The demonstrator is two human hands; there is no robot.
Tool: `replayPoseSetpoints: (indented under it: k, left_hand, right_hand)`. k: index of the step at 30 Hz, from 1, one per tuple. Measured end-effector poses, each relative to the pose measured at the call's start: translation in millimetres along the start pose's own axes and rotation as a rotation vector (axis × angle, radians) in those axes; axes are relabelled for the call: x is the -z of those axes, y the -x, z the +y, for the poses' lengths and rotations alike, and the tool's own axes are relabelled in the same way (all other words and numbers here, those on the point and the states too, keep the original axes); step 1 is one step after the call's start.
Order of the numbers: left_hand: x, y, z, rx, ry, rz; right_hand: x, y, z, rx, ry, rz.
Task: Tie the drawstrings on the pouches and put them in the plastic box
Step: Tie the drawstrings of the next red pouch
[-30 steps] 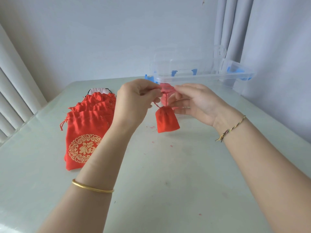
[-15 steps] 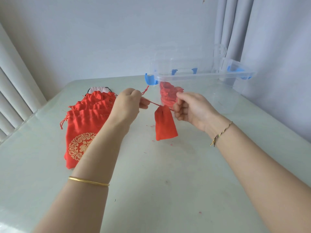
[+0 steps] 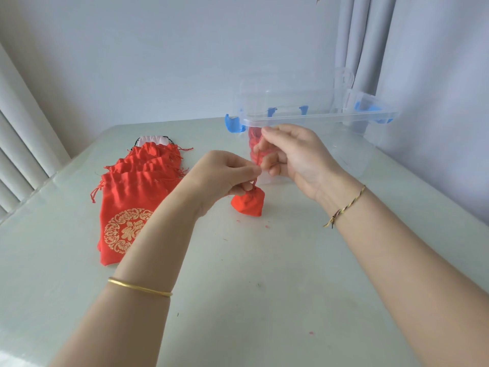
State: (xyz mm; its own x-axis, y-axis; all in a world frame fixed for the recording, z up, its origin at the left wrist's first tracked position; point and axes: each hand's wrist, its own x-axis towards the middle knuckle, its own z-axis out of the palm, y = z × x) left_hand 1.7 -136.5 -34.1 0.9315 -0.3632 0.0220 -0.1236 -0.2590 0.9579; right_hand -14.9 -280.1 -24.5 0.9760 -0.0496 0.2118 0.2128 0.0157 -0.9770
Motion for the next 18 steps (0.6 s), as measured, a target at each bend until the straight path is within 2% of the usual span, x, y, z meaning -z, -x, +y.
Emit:
replayPoseSetpoints:
  k: [3,7,9,14,18]
  left_hand:
    - [-2.2,0.9,1.3,-0.016,-0.042,0.004]
    - [-0.7,0.4,1.0,0.027,0.086,0.007]
    - [-0.4,0.3,1.1,0.035,0.115,0.014]
    - [0.1,-1.7,-0.5,0.056,0.14,0.089]
    - [-0.6,-2.9,-3.4,0.083,0.157,0.165]
  right_hand:
    - [-3.5,0.5,1.7,-0.04,0.042,0.001]
    - [2.3,-0.9,5.9,-0.28,0.092,-0.063]
    - [1.3,-0.8,9.1,-0.31,0.119,-0.102]
    - [-1.5,-0.2,13.0,-0.154,0.191,-0.074]
    - [-4.2,0.9,18.7,0.054,0.405,-0.098]
